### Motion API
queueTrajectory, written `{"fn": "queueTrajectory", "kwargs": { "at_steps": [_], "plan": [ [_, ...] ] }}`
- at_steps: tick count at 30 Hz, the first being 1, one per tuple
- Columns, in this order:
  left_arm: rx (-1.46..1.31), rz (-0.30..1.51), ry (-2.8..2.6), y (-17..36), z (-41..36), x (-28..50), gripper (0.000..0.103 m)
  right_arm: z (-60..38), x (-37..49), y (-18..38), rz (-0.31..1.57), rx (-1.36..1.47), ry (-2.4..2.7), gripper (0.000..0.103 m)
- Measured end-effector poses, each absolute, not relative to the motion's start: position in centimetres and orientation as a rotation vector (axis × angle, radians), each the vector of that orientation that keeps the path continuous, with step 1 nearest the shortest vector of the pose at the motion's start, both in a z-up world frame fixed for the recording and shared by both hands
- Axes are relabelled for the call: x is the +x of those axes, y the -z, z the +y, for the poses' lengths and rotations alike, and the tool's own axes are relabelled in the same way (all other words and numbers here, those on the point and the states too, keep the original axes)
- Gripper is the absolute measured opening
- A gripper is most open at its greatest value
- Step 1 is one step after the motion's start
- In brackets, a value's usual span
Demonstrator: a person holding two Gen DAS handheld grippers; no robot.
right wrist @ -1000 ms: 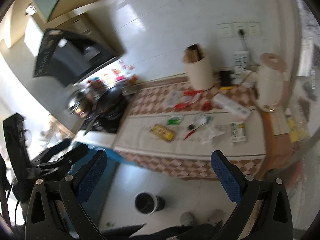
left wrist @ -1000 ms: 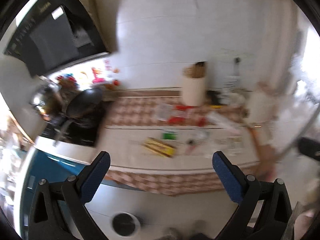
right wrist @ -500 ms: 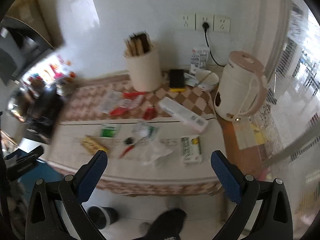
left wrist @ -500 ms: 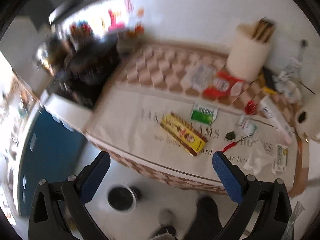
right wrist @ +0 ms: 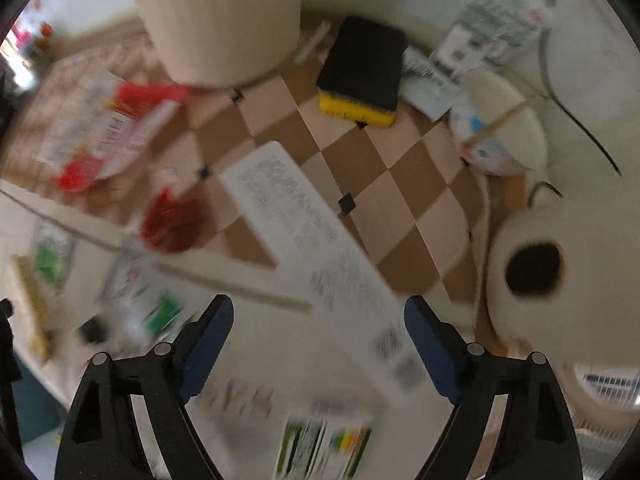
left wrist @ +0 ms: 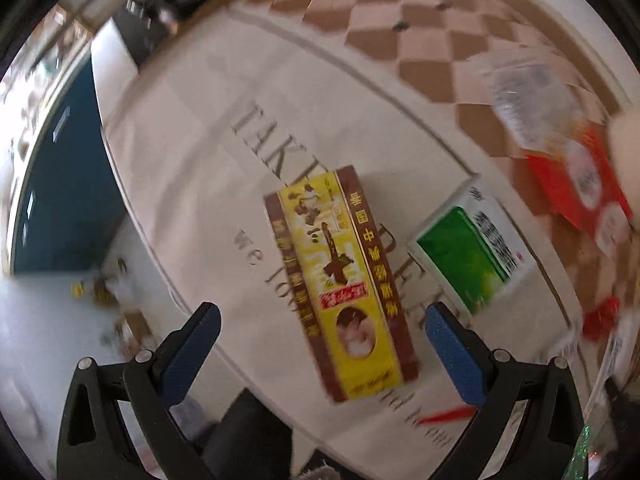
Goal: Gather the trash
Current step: 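Grasp the yellow-brown box with the left tool while the right tool grasps the white toothpaste box, then carry both boxes to the white bin and open both tools to drop them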
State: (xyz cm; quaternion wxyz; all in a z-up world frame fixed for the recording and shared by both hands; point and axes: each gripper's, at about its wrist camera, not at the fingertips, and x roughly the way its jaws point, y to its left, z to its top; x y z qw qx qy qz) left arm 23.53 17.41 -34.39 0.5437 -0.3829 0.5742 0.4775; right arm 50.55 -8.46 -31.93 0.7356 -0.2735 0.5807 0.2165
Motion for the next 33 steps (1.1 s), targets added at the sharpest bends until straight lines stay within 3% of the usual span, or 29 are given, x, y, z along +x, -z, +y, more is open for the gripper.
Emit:
{"fn": "queueTrajectory", "kwargs": {
  "at_steps": [3,4,5,6,8,9,12,15,18,20,21,22,33],
  "plan": [
    [-0.977,1.374,-1.132,35.9,18.2,23.3,0.103,-7.0,52.2,34.8,1.330,-0.665,-0.478,0.088],
    [-0.993,1.370,-1.127,36.2,18.3,23.2,0.102,-6.5,52.5,35.5,1.336,-0.687,-0.485,0.083],
    [-1.014,1.365,-1.120,36.6,18.5,23.1,0.096,-6.2,52.7,35.8,1.333,-0.686,-0.502,0.077],
    [-1.022,1.362,-1.116,36.8,18.6,23.0,0.079,-5.9,52.9,35.9,1.331,-0.667,-0.524,0.070],
    [-1.061,1.331,-1.093,37.1,18.6,22.6,0.059,-5.3,53.4,36.0,1.348,-0.616,-0.561,0.066],
    [-1.060,1.309,-1.090,36.9,18.6,22.3,0.057,-5.1,53.6,35.9,1.359,-0.586,-0.586,0.066],
    [-0.972,1.339,-1.057,36.8,18.0,22.3,0.057,-4.2,54.5,36.1,1.437,-0.508,-0.667,0.066],
    [-0.912,1.360,-1.034,37.2,17.6,22.7,0.062,-4.1,54.8,37.0,1.472,-0.555,-0.675,0.074],
    [-0.896,1.367,-1.018,37.2,17.4,23.1,0.058,-4.4,54.6,38.8,1.476,-0.637,-0.649,0.075],
    [-0.855,1.377,-1.011,36.9,17.1,23.5,0.057,-4.5,54.4,39.1,1.438,-0.647,-0.654,0.066],
    [-0.830,1.384,-1.012,36.6,16.9,23.9,0.056,-4.4,54.4,39.2,1.409,-0.665,-0.651,0.055],
    [-0.801,1.382,-1.015,36.2,16.7,24.2,0.056,-4.3,54.5,39.1,1.394,-0.655,-0.659,0.052],
    [-0.562,1.173,-1.002,26.7,11.9,24.7,0.056,-4.6,53.8,31.4,1.187,-0.559,-0.683,0.052]
  ]
}}
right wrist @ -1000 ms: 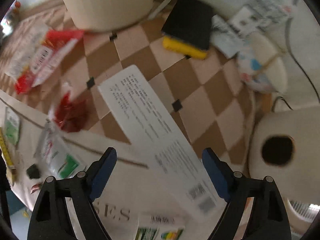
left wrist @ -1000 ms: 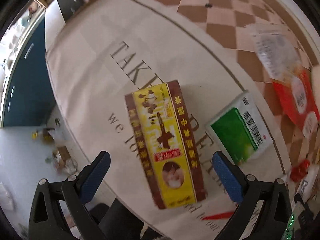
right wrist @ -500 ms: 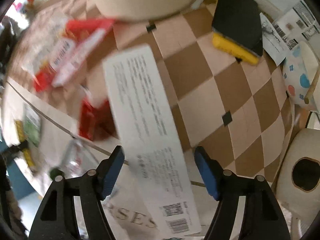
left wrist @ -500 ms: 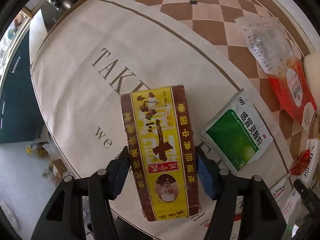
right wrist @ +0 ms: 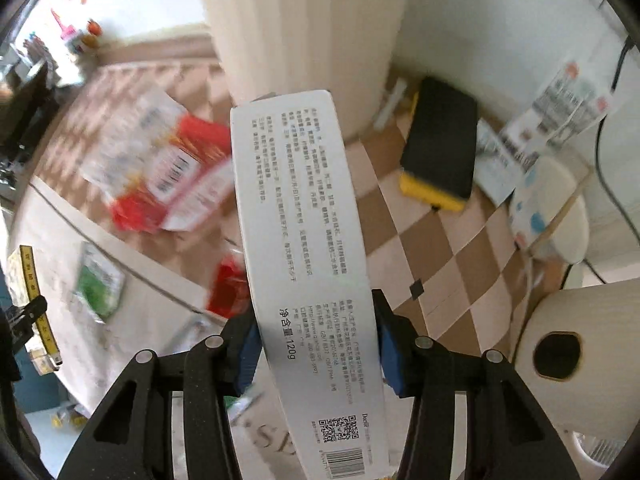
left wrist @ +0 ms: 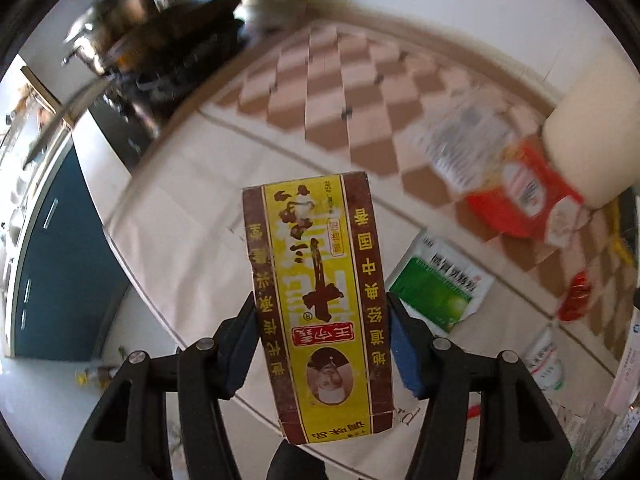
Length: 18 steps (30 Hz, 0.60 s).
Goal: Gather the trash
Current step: 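Carry both boxes to the white bin and open both tools to drop them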
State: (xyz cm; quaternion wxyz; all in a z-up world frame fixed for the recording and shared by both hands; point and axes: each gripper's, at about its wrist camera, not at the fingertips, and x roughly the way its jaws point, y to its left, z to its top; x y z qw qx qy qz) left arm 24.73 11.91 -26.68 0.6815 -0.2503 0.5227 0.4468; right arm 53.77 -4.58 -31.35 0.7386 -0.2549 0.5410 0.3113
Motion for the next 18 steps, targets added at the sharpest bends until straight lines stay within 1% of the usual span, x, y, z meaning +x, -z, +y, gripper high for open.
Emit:
{"fn": "queueTrajectory", "kwargs": {
  "at_steps": [3,6,9,14,18],
  "plan": [
    [-0.536,1.102,-0.978,23.3,11.9,22.2,0.056,-4.0,51.3,27.6,1.140,-0.531,-0.717,0.051],
    [-0.520,1.043,-0.968,20.7,12.7,18.6,0.056,-2.2,45.5,23.2,1.125,-0.493,-0.755,0.051],
    [-0.525,0.997,-0.989,19.6,14.1,13.5,0.056,-1.0,38.8,21.0,1.119,-0.469,-0.811,0.051],
    [-0.575,0.969,-1.062,18.5,15.7,3.3,0.056,4.0,26.8,21.2,1.114,-0.535,-0.952,0.051],
    [-0.647,0.995,-1.151,20.8,16.9,-5.7,0.056,8.3,16.9,23.8,1.140,-0.617,-1.063,0.051]
  ]
}}
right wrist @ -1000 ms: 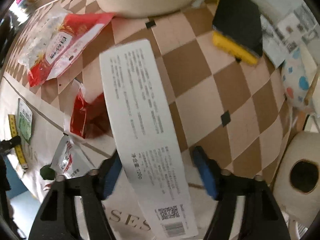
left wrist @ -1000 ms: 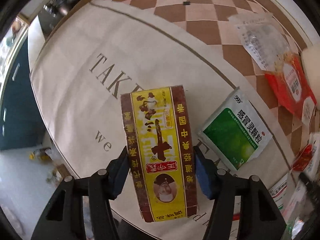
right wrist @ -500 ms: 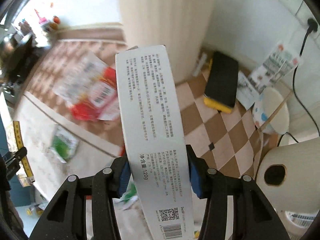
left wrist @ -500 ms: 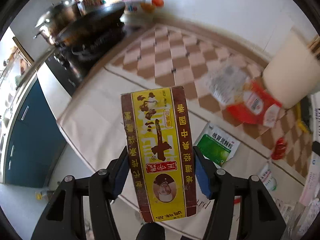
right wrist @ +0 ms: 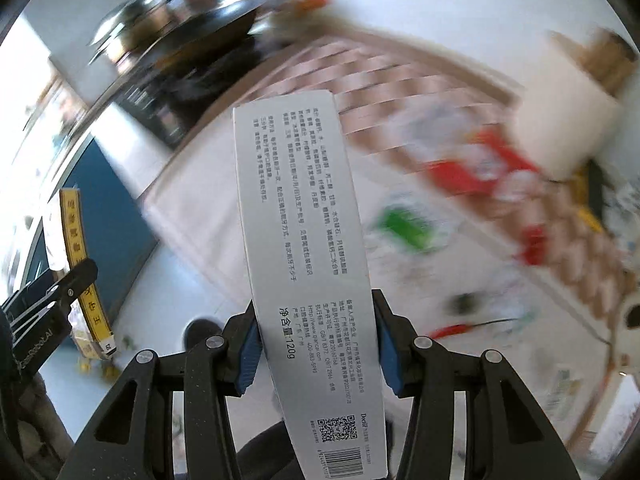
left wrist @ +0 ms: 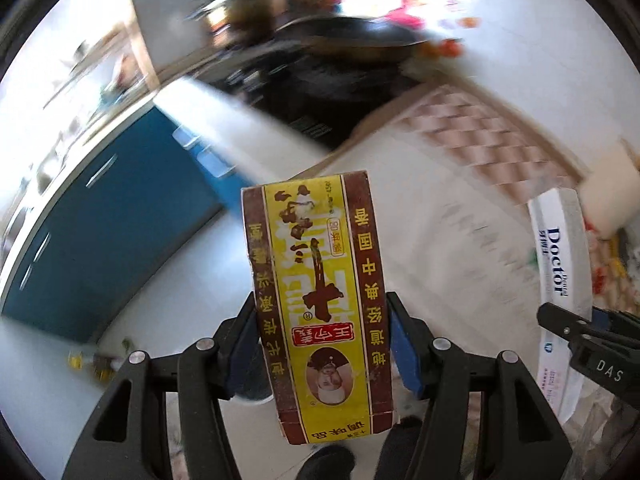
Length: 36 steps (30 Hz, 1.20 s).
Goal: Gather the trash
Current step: 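Carry both boxes to the white bin and open both tools to drop them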
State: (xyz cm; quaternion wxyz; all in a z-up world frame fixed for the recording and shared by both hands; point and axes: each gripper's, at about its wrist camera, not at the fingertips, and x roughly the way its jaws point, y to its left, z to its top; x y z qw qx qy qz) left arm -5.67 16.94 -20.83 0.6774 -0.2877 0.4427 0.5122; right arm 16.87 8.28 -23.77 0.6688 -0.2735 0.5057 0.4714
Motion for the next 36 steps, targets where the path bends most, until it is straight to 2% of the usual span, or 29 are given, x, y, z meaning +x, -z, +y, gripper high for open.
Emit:
{"fn": "queueTrajectory", "kwargs": {
  "at_steps": [6,12,17,21,26,28,30,32,33,34,36],
  "plan": [
    [-0.916,1.040,-1.250,30.0,19.0,-18.1,0.056,14.4,2.0,31.6,1.221,-0.802,-1.236,0.051],
    [-1.209,1.043,-1.301,45.1,20.9,-28.7,0.056,17.8,-10.4,46.7,1.330,-1.068,-1.363,0.051],
    [-1.469,1.038,-1.206,60.3,22.3,-33.9,0.056,19.5,-16.5,61.3,1.428,-1.214,-1.383,0.051],
    [-1.635,1.047,-1.133,70.0,22.9,-36.5,0.057,20.4,-18.4,72.3,1.562,-1.276,-1.334,0.051],
    [-1.760,1.029,-1.119,76.3,22.6,-38.8,0.058,21.7,-19.7,81.4,1.714,-1.293,-1.276,0.051],
    [-1.768,1.012,-1.136,76.9,22.2,-39.3,0.063,22.5,-20.7,84.1,1.771,-1.303,-1.276,0.053],
    [-1.718,1.033,-1.187,76.5,22.2,-40.0,0.097,23.8,-21.6,85.7,1.788,-1.305,-1.269,0.053],
    [-1.658,1.073,-1.229,75.8,21.7,-40.1,0.101,24.2,-22.2,87.0,1.790,-1.335,-1.267,0.069],
    [-1.647,1.079,-1.238,75.5,21.6,-40.3,0.101,24.0,-22.3,87.5,1.780,-1.336,-1.269,0.082],
    [-1.640,1.088,-1.248,75.3,21.8,-40.3,0.101,24.2,-22.3,87.6,1.768,-1.337,-1.277,0.091],
    [-1.602,1.100,-1.287,75.0,21.7,-40.6,0.101,24.1,-22.2,87.4,1.708,-1.355,-1.283,0.100]
  ]
}}
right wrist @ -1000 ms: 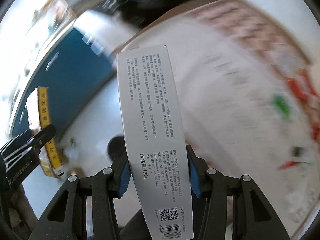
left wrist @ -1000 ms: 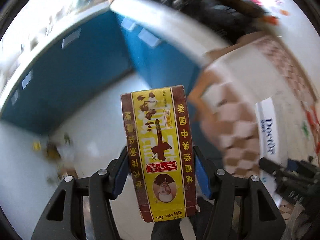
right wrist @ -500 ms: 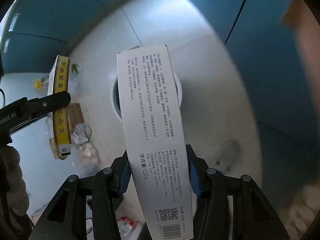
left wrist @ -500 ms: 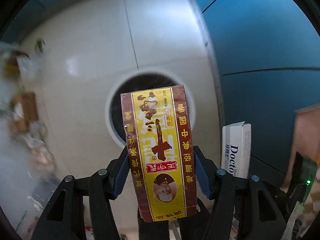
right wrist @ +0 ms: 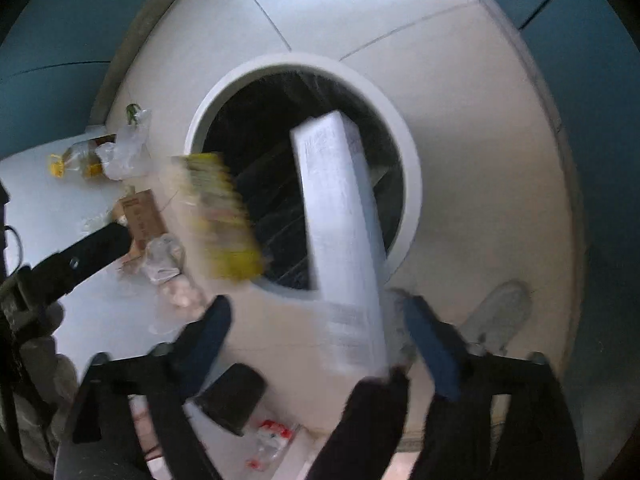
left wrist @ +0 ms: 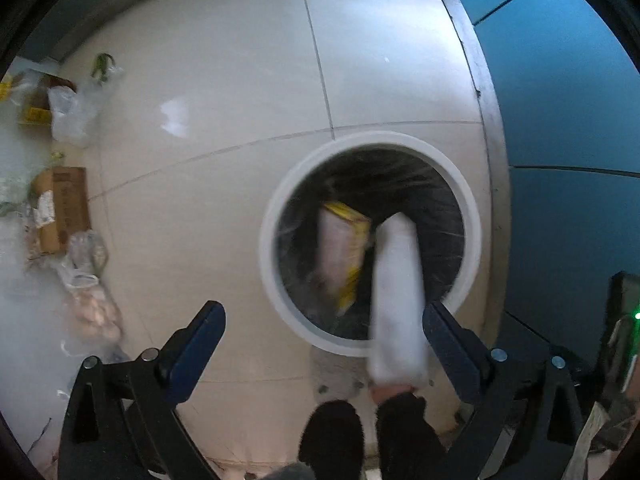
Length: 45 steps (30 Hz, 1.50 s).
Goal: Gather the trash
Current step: 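Carry both boxes to the white bin and open both tools to drop them, then move both tools back toward the counter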
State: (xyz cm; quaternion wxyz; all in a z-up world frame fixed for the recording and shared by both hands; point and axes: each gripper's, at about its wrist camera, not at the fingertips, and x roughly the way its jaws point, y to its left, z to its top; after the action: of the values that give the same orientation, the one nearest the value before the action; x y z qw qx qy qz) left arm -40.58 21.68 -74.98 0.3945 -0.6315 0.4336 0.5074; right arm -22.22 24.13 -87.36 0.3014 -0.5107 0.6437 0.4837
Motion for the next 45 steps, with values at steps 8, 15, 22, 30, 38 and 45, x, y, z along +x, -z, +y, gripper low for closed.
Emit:
{"fn": "queueTrajectory", "kwargs": {
  "at_steps": [8,15,22,30,38,45],
  "plan": [
    [-1.362,1.196,-1.420,73.1,20.6,-40.4,0.101,25.0,-22.5,85.0,1.401,-1.417,-1.262,0.103],
    [-1.397,1.164,-1.452,69.8,18.0,-40.4,0.101,23.9,-22.5,80.6,1.291,-1.435,-1.304,0.103],
    [-1.395,1.104,-1.500,62.8,15.8,-40.1,0.101,21.8,-22.8,73.3,1.235,-1.414,-1.376,0.103],
    [-1.349,1.064,-1.517,52.7,13.3,-38.7,0.101,20.1,-22.0,61.3,1.157,-1.360,-1.467,0.103],
    [-1.277,1.045,-1.507,42.6,10.8,-37.3,0.101,17.6,-20.9,46.8,1.087,-1.288,-1.538,0.103],
    [-1.208,0.979,-1.516,34.5,8.9,-36.7,0.101,15.2,-19.6,35.6,1.068,-1.203,-1.579,0.103]
  ]
}}
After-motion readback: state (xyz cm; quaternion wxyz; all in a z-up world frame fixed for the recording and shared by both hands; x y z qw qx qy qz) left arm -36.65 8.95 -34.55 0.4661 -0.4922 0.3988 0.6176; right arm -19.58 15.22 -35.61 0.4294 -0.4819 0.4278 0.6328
